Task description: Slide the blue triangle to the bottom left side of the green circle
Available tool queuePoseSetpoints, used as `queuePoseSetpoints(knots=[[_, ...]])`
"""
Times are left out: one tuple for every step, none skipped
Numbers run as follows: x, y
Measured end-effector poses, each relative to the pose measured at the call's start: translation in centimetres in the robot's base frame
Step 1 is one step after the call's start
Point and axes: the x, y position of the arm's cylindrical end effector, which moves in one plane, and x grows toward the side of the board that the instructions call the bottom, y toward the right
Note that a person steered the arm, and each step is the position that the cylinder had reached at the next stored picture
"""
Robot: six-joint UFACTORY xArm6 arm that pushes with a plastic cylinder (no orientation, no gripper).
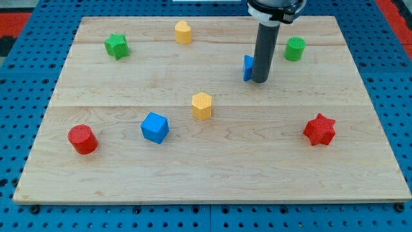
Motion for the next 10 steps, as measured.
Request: queuePoseSetpoints(knots=[[0.6,-2.1],[0.6,-2.7],[0.6,-2.7],[-0.5,-2.7],[-1.9,-2.7],[-1.8,-2.6],[-1.3,-1.8],[-1.8,-1.8],[-3.6,-1.8],[-4.8,-1.8]])
